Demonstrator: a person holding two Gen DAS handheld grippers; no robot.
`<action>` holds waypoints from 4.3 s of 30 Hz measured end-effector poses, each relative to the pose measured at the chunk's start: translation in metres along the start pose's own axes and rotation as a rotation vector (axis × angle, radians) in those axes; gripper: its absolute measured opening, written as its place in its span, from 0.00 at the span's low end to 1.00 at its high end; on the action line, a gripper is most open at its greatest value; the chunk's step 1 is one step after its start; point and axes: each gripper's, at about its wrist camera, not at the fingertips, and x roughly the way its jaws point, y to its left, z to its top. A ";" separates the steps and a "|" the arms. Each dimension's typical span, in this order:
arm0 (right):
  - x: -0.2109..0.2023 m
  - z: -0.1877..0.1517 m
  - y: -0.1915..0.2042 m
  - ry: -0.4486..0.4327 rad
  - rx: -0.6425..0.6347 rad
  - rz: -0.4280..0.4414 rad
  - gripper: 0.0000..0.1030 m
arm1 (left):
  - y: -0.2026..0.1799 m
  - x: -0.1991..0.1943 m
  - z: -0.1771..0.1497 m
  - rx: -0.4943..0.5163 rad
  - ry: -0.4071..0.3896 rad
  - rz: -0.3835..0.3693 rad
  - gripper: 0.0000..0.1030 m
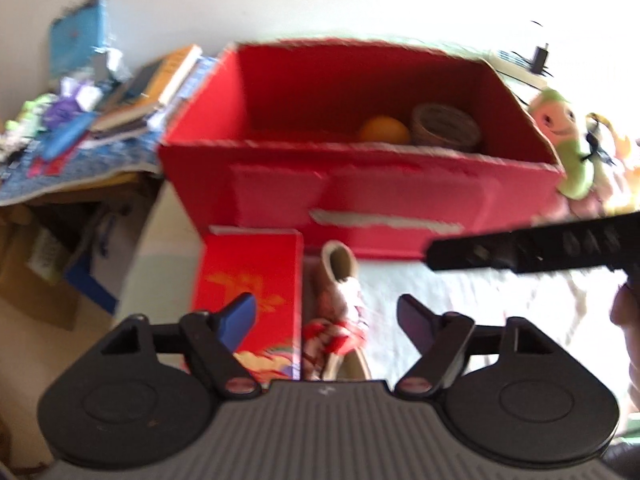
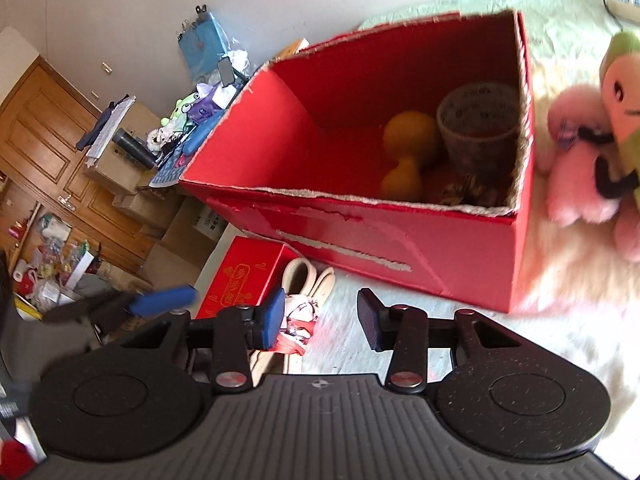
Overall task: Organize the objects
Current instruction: 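Grasp the white figure with red ribbon and wooden sticks, right gripper, then lift the ribboned figure with the right gripper and carry it over the box, then lower the ribboned figure into the box beside the gourd, open right gripper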
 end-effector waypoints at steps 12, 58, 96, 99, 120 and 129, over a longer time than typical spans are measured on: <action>0.022 -0.004 0.005 0.096 0.069 0.028 0.43 | -0.007 0.033 -0.003 0.106 0.052 -0.134 0.55; -0.047 -0.019 -0.043 0.117 0.365 -0.169 0.26 | -0.061 0.033 0.023 0.565 0.147 -0.471 0.39; -0.041 0.124 0.025 -0.123 0.016 -0.200 0.27 | -0.011 0.023 0.174 0.377 -0.127 -0.419 0.39; -0.013 0.133 0.020 -0.058 0.006 -0.197 0.27 | -0.006 0.052 0.177 0.338 -0.079 -0.390 0.38; 0.090 0.140 -0.034 0.235 0.054 -0.184 0.26 | -0.001 0.144 0.170 0.234 0.231 -0.277 0.37; 0.097 0.133 -0.043 0.219 0.087 -0.175 0.23 | 0.000 0.146 0.170 0.235 0.267 -0.244 0.58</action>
